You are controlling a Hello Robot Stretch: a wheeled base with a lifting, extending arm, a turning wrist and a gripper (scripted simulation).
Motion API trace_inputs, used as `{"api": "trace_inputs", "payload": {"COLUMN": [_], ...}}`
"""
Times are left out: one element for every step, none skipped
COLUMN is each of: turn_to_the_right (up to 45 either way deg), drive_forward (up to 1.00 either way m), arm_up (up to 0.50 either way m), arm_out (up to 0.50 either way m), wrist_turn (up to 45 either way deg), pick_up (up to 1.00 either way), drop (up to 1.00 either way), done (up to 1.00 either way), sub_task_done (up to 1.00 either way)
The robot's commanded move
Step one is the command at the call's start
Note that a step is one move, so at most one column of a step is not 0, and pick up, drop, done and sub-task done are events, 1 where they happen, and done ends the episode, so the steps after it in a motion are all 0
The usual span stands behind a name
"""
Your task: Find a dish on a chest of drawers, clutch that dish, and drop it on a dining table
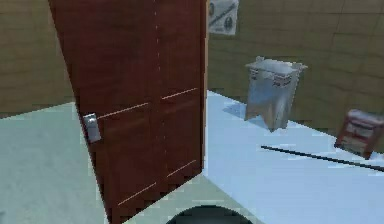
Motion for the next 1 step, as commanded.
{"api": "trace_inputs", "payload": {"turn_to_the_right": [45.0], "drive_forward": [0.00], "arm_up": [0.00], "arm_out": [0.00], "wrist_turn": [0.0], "pick_up": [0.00], "drop": [0.00], "done": [0.00], "sub_task_done": [0.00]}}
